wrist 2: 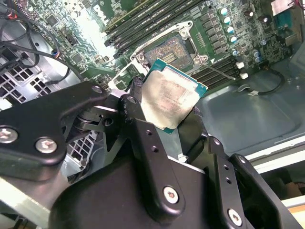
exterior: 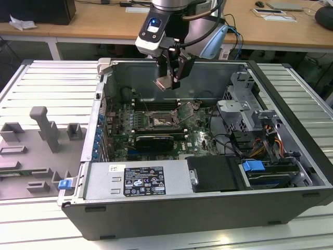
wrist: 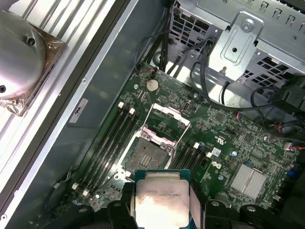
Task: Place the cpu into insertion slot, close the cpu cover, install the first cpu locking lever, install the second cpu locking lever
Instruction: 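Place the cpu into insertion slot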
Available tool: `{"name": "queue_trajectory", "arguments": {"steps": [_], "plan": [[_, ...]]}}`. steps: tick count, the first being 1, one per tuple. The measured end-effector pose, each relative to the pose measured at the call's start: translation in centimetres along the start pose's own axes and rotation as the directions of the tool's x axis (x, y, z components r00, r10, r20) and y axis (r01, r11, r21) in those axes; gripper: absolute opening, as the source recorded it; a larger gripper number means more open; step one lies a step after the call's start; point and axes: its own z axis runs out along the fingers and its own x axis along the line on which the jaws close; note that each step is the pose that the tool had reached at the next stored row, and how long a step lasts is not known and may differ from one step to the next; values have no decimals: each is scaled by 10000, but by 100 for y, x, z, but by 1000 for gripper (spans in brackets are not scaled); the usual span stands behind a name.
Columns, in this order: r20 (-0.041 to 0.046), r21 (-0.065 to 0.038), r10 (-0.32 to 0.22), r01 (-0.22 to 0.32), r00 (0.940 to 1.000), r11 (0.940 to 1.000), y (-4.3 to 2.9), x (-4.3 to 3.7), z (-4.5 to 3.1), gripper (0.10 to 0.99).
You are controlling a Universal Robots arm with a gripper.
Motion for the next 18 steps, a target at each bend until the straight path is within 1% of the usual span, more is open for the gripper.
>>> {"name": "queue_trajectory", "arguments": {"steps": [3, 5, 7, 8, 11, 18], "plan": [[49, -3, 440, -440, 9990, 9990, -1, 0, 13, 541], [77, -10, 767, -766, 9970, 9971, -1, -1, 19, 541], [103, -18, 1075, -1075, 9942, 9942, -2, -1, 23, 541], [120, -23, 1276, -1276, 9918, 9918, -2, -1, 26, 541], [133, -26, 1417, -1416, 9898, 9899, -3, -1, 29, 541], [141, -30, 1522, -1522, 9882, 9883, -4, -1, 46, 541]]}}
